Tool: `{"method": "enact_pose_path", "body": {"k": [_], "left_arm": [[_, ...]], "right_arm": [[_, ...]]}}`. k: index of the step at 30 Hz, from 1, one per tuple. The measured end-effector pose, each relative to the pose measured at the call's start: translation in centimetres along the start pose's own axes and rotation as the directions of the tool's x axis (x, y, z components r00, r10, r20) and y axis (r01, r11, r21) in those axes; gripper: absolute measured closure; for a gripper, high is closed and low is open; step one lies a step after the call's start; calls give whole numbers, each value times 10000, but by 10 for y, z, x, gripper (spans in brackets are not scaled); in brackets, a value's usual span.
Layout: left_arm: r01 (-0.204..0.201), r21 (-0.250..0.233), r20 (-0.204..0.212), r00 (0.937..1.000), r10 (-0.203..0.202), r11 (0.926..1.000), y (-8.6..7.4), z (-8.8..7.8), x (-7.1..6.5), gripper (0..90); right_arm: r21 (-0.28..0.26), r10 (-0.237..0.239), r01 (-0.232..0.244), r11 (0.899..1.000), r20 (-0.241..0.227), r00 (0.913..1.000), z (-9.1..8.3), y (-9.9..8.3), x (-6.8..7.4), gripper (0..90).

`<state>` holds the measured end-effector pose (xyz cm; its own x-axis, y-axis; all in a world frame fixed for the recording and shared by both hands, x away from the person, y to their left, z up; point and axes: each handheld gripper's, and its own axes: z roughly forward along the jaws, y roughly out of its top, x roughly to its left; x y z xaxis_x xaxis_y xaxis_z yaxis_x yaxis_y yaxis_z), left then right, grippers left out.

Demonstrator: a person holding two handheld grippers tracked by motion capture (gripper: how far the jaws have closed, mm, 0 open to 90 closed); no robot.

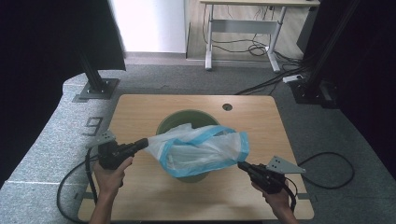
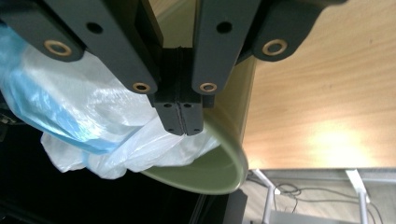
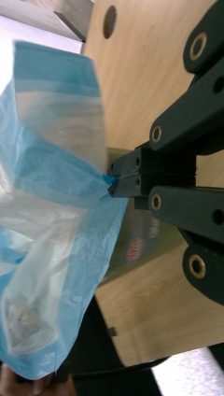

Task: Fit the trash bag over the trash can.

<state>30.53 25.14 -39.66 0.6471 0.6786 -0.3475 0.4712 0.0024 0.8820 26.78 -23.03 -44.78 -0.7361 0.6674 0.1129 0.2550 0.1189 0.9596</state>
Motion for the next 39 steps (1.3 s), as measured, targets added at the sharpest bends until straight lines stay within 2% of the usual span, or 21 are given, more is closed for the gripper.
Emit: {"method": "enact_pose_path", "body": {"k": [6,11,13,17,26,33,39], "left_arm": [[487,297,44,9988,-489,9984,-14,15,14,900],[575,434,35,9983,-577,9974,-19,23,17,900],[445,563,10,9990,-446,9974,-20,26,16,900],[432,572,4,9991,-433,9974,-19,24,16,900],[377,699,-84,9993,-372,9968,-20,23,16,900],[272,853,-62,9996,-268,9960,-20,20,15,900],[377,1083,-146,9992,-363,9934,-24,19,15,900]], "right_arm": [[527,64,-54,9986,-195,9998,11,-13,-4,890],[767,64,-42,9970,-291,9996,20,-13,-5,890],[915,107,-70,9958,-398,9991,23,-16,-5,890],[1105,184,-122,9938,-560,9983,27,-21,-4,890],[1610,-98,231,9867,-828,9965,33,-21,1,890],[1743,-87,239,9844,-876,9961,34,-22,1,890],[1863,-167,346,9819,-970,9951,34,-22,3,891]]}}
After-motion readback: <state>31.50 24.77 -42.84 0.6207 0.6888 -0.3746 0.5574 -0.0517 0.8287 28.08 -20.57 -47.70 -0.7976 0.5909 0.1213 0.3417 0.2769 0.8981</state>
